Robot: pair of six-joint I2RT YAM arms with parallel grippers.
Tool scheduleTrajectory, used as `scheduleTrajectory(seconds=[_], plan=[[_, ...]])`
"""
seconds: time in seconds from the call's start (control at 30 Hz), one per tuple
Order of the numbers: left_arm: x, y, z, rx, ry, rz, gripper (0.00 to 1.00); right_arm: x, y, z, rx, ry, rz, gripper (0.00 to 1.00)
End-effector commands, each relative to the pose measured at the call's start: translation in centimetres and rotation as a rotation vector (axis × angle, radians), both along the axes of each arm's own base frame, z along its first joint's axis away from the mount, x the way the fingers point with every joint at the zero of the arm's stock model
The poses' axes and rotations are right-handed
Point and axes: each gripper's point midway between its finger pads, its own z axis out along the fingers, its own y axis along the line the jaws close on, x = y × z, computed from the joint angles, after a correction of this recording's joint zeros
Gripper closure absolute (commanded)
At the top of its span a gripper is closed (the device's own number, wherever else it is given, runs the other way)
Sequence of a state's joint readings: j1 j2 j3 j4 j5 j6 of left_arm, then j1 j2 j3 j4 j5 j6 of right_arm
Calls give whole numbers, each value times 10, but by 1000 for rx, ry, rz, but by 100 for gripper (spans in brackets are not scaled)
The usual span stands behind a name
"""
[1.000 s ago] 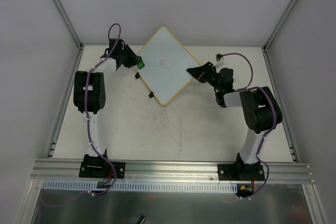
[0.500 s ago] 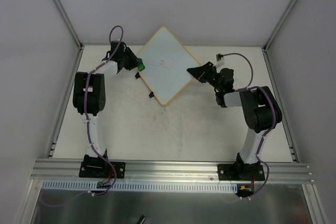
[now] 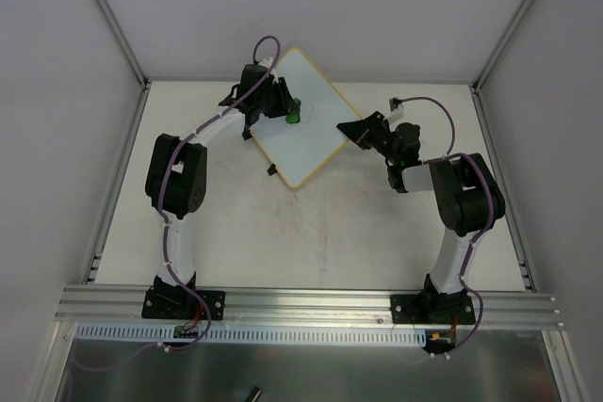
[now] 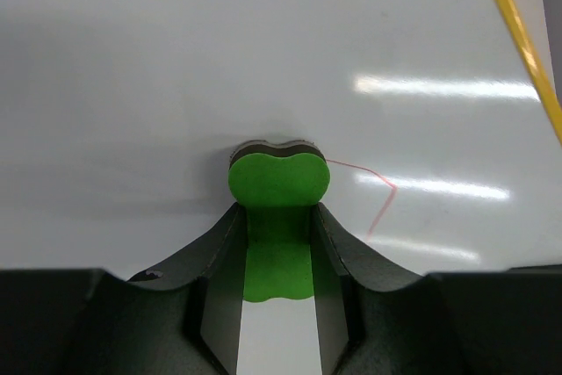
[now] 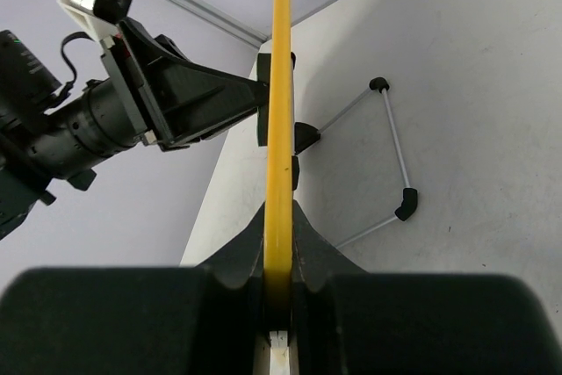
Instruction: Erase the whiteboard
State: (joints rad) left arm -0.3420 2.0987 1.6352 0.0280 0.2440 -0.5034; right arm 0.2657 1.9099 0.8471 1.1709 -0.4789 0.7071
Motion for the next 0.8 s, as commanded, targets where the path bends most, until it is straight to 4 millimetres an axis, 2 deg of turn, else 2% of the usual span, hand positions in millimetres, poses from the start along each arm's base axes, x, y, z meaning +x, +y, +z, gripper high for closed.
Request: scheduleTrajectory(seconds=[0.0,0.13,0.3,0.33,0.43,0.47,0.57,0.7,0.77], plan=[[-44,-50,-26,76,38,-192,100,-7,16,40,41,-166,68,100],[-41,-49,-26,87,28,-182,100,-7,16,40,40,-169,71,100],[-36,-34,-43,32,116,-129,100,-7,16,40,38,-168,68,100],[-32,-20,-50,3,160,-83,100,-7,16,40,39,-167,68,100],[-33,6,-74,-35,272,11,100,-7,15,41,39,-170,65,100],[-28,23,-81,-40,299,55,100,-7,16,41,39,-168,65,100],[-29,45,-88,-52,347,122,100,-8,15,41,39,-170,65,100],[-29,61,-90,-31,349,169,100,-8,15,41,38,-168,66,100],[-28,61,-89,-33,349,165,100,-8,15,41,39,-170,66,100]])
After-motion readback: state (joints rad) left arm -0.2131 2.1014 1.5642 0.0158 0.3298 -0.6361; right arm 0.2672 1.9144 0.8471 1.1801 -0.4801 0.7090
